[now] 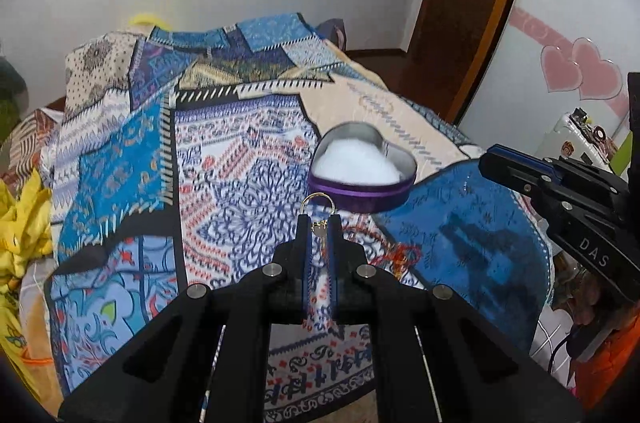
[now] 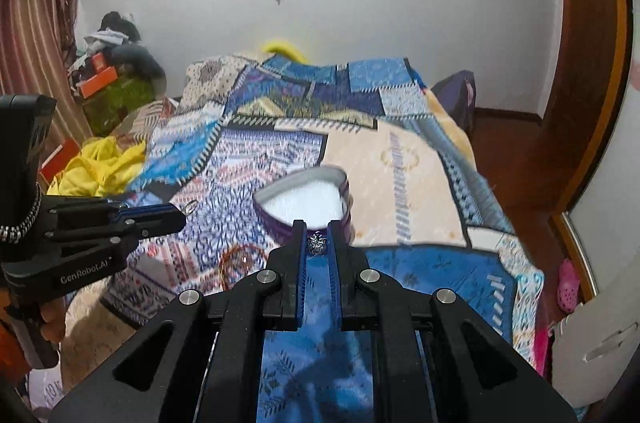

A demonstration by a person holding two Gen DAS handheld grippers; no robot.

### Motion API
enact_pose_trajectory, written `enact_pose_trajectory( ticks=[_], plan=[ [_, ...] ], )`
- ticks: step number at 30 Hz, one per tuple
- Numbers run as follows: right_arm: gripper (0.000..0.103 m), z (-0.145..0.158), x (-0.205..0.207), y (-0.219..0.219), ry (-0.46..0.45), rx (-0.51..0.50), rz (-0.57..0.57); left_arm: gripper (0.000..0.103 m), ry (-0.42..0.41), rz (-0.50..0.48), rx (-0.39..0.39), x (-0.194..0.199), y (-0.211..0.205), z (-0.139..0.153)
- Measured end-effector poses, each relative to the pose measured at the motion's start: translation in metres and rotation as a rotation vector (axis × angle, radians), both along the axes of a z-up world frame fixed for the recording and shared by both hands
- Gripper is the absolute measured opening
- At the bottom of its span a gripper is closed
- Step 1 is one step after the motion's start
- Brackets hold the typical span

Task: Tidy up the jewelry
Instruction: 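Lower the earring into the tin and open the right tool while the left drops its ring in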

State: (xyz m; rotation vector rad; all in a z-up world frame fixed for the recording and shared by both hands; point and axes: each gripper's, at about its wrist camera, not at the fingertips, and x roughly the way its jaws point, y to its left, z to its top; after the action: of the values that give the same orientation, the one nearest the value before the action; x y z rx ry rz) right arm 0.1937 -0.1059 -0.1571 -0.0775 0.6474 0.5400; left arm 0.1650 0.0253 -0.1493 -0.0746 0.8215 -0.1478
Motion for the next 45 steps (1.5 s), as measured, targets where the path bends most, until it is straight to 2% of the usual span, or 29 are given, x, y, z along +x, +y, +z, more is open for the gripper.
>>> enact_pose_trajectory(
  ticks=[15, 23, 31, 45],
  plan=[
    [0.009, 0.007, 0.028, 0.01, -0.039, 0.014, 0.012, 0.006, -0.032, -0.01, -0.004, 0.036, -0.007, 0.011],
    [0.009, -0.007, 0.047, 0.016, -0.001, 0.005, 0.029, 0.006, -0.021, -0.025, 0.0, 0.059, -0.01, 0.005],
    [0.009, -0.028, 0.062, 0.021, 0.065, -0.002, 0.056, 0.006, 0.026, -0.045, -0.02, 0.081, -0.011, -0.011],
    [0.009, -0.044, 0.074, 0.027, 0.141, -0.042, 0.11, 0.006, 0.096, -0.079, -0.03, 0.103, -0.016, -0.034]
  ],
)
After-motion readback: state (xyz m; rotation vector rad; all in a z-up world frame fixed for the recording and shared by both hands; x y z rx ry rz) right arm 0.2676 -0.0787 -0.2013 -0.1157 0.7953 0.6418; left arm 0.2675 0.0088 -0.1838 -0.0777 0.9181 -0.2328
